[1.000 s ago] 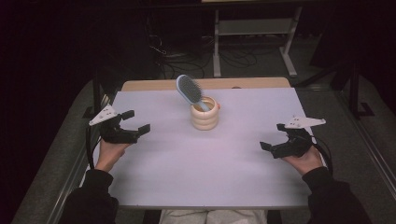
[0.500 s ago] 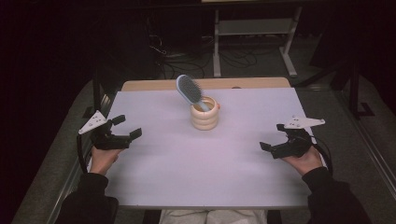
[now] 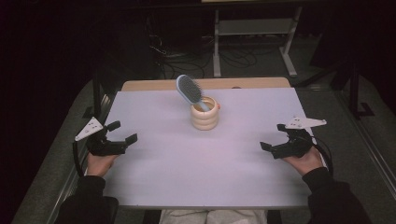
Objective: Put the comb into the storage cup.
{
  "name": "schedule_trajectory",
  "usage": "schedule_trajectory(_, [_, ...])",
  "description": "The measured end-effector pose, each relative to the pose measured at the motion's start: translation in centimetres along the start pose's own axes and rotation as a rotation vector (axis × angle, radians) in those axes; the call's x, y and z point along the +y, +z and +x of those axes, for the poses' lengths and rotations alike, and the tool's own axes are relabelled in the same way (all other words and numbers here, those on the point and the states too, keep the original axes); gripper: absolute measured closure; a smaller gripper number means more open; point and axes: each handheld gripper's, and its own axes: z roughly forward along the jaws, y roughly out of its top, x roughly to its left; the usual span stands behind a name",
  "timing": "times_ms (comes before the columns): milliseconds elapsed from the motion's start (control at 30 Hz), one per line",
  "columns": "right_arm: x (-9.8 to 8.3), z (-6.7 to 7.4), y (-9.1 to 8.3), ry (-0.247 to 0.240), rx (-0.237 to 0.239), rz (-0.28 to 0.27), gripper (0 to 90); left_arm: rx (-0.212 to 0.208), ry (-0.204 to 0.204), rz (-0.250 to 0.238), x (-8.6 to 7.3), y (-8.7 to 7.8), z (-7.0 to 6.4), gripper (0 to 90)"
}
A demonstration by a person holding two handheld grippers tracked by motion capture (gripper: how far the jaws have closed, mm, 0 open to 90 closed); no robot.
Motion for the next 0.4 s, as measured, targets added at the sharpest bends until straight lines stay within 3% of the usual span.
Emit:
schedule_trajectory(167, [-0.10,0.00,-0.07,0.004,0.004,-0.009,0.0,0.006,-0.001,-0.009,-0.29,-0.51,-0.13,0.0])
schedule_trajectory(400, [-0.32,0.14,0.18,0.003,0.010,-0.004,0.0,-0.006,0.039,0.015,-0.40,-0.33,-0.77,0.0])
